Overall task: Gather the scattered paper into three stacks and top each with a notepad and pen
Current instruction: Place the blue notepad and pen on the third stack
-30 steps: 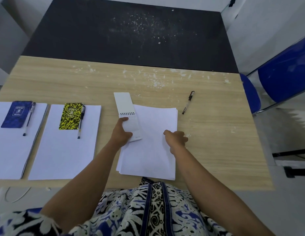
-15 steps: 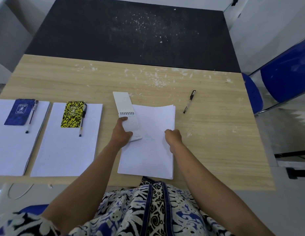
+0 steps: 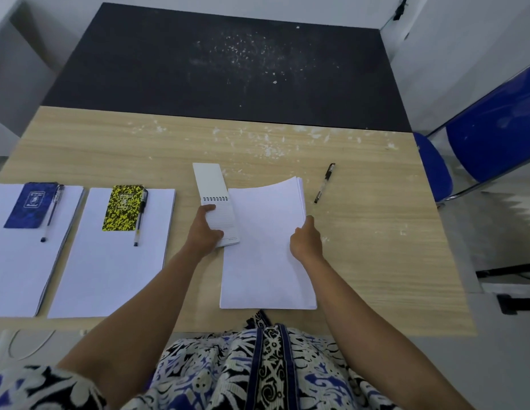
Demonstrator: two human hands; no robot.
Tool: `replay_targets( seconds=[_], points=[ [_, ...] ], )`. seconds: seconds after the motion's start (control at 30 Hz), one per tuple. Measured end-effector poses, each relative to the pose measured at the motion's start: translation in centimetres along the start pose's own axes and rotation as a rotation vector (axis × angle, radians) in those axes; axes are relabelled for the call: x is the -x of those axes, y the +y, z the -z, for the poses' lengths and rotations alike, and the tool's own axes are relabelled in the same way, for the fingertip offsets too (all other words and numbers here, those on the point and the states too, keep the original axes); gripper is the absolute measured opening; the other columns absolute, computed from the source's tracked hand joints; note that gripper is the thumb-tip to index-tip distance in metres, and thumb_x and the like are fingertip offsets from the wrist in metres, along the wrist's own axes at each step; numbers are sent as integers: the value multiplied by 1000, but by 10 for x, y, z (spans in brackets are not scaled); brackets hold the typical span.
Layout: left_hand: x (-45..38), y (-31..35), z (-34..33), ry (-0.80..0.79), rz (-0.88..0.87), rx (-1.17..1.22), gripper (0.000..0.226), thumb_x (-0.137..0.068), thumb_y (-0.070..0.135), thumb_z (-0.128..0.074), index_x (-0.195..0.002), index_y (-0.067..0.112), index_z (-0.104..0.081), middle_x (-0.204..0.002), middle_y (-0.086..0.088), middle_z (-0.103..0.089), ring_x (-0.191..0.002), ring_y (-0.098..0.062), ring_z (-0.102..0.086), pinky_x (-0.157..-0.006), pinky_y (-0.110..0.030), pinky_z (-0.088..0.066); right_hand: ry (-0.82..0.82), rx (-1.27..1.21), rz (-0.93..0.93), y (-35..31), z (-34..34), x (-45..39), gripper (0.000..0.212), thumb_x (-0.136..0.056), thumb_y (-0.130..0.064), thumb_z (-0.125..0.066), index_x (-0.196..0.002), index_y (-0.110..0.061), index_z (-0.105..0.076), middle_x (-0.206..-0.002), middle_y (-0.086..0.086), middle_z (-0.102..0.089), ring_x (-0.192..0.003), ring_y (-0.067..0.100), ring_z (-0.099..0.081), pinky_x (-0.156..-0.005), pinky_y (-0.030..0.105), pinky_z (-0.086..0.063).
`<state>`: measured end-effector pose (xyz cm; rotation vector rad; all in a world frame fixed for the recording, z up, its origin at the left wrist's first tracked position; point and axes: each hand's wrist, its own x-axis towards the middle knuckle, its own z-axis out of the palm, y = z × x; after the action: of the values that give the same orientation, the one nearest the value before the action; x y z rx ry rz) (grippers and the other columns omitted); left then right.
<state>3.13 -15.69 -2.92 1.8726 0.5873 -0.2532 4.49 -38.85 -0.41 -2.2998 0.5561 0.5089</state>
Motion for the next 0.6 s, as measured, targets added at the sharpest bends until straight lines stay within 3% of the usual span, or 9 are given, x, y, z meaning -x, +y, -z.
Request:
replay_targets(
  seconds=[0.1,0.27,0.37,0.47,0.6],
  points=[
    [-15,9,3,18,-15,-66,65,-77,-12,-58,-133,17,-39,-119,-6,-43,-100,-28,-49,-77,-38,-48,68,-23,1,4,12,-6,34,-95,-6,-36,-130,-8,-37,-121,14,-56,-97,32,-55,-74,34,-42],
    [-31,18,6,-13,-40,-297,65,-78,-6,-57,-134,20,-38,-114,-8,-47,-99,-30,-50,-76,-38,-49,139,-138,-5,16,32,-13,39,-99,-8,-35,-137,-9,-34,-127,15,-54,-109,33,-54,-81,32,-40],
    [-36,20,0,2,-75,-454,67,-77,-2,-61,-136,20,-37,-126,-14,-43,-108,-38,-50,-89,-43,-47,138,-235,-7,25,42,-17,37,-99,-9,-35,-137,-9,-37,-129,11,-54,-110,28,-53,-82,28,-37],
    [-33,24,-9,-19,-7,-394,77,-78,7,-73,-143,17,-31,-136,-17,-24,-109,-36,-50,-97,-38,-45,95,-283,2,30,43,-21,41,-98,-12,-37,-140,-9,-36,-136,9,-51,-121,26,-50,-97,30,-39],
    [-31,25,-9,-55,-29,-374,77,-76,14,-78,-142,14,-38,-134,-15,-34,-114,-32,-51,-98,-38,-44,19,-265,18,25,36,-21,46,-98,-13,-40,-143,-8,-35,-145,8,-43,-131,26,-43,-111,35,-33]
  ],
)
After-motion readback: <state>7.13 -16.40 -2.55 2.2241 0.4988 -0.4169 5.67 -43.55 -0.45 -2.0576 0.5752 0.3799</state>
